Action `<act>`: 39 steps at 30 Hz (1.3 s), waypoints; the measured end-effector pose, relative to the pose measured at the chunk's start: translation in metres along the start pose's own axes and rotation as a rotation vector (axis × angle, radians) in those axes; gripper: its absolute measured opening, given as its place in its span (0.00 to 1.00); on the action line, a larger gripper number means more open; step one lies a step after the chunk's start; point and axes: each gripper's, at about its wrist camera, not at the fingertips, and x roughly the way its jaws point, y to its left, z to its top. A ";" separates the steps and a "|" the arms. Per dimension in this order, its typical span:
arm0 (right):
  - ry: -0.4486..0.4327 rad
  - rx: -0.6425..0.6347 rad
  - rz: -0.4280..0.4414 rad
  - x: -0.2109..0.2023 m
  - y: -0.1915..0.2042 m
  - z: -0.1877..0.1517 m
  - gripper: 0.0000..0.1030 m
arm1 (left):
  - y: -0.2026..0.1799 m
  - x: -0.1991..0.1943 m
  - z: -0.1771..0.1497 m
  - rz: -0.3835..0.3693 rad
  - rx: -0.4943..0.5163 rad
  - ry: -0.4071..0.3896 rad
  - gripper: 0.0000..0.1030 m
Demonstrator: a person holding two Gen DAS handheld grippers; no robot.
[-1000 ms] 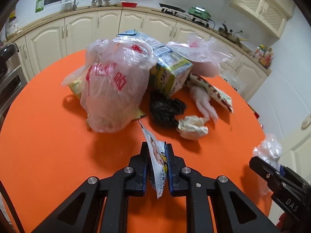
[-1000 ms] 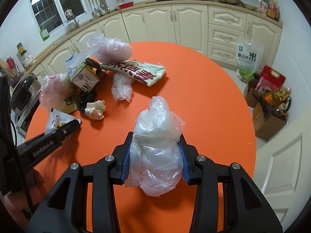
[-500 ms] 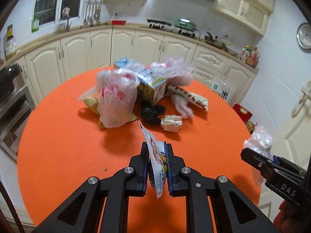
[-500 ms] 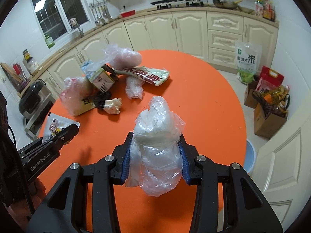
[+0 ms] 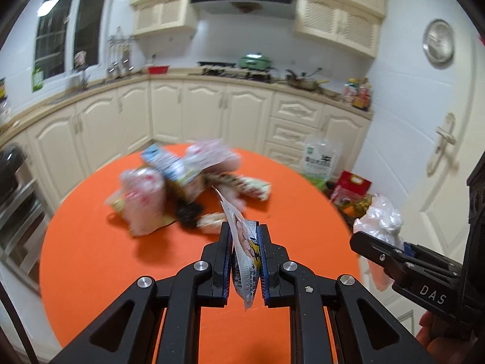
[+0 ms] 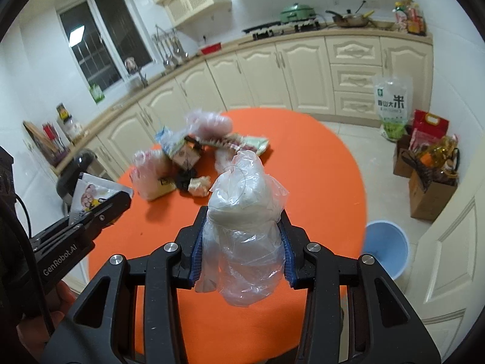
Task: Collect trash
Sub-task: 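Grasp the printed snack wrapper with the left gripper and lift it, then carry both items to the blue bin and open both grippers over it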
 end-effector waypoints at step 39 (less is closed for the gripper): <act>0.298 0.605 -0.243 0.158 -0.435 -0.083 0.38 | -0.330 0.531 -0.031 -0.172 0.189 0.591 0.13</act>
